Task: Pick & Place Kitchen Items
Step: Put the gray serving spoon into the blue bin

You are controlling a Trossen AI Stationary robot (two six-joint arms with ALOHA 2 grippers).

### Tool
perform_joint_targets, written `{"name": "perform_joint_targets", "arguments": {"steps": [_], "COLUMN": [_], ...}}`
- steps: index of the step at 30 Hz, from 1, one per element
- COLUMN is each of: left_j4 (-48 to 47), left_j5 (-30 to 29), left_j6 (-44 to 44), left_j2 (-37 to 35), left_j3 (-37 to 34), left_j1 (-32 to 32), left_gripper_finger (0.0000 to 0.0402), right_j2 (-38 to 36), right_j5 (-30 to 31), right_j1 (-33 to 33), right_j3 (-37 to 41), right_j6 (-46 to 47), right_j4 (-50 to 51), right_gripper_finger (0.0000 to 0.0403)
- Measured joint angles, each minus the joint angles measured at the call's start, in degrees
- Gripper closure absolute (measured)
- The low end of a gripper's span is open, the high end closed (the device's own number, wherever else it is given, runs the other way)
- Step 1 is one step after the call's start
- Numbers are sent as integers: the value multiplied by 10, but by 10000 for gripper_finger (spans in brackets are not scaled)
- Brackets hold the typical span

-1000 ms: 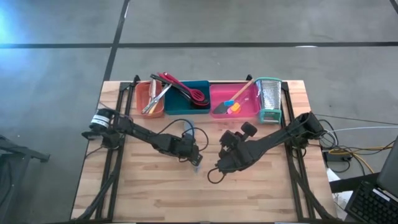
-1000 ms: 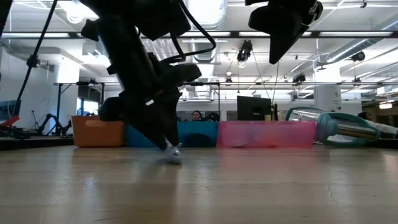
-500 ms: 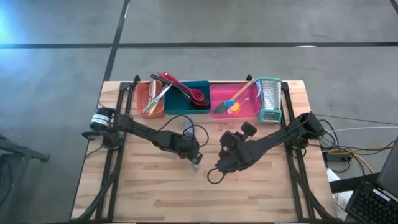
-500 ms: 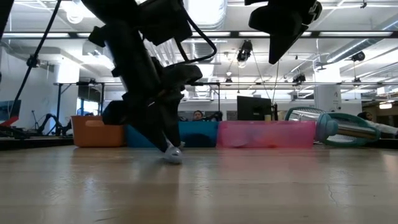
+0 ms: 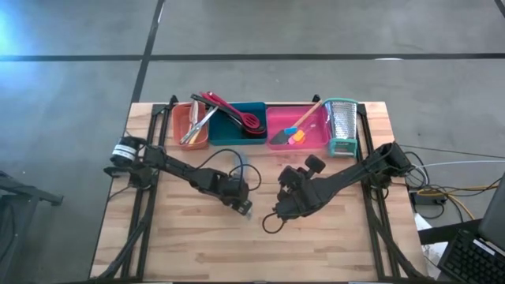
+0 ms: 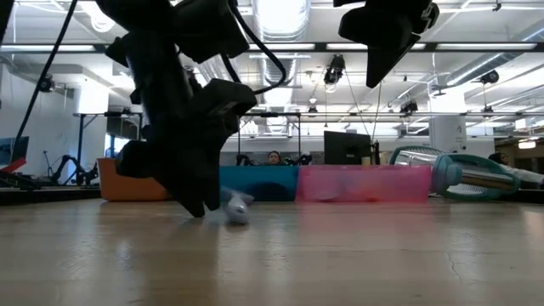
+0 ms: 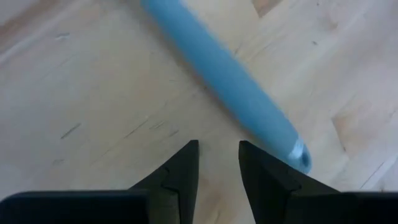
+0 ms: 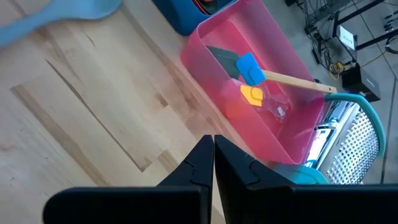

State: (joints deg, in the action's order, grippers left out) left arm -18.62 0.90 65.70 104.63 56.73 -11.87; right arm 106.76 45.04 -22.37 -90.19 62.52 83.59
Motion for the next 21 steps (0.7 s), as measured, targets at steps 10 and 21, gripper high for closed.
{"name": "perform_joint_targets", "arguments": {"steps": [10,21], "left_j4": [-45,-14], "left_j5": [19,12], "left_j6": [-12,27], "left_j2": [-53,-52], "left_j3": [-3,-2], "left_j1": [-6,-3], "left_gripper_finger": [262,162], "right_j2": [0,0], "right_j5": [0,0], "right_j1": [0,0], "right_j3": [2,2], "right_j6": [-6,-13], "right_j4": [-5,-14], "right_gripper_finger": [394,394]}}
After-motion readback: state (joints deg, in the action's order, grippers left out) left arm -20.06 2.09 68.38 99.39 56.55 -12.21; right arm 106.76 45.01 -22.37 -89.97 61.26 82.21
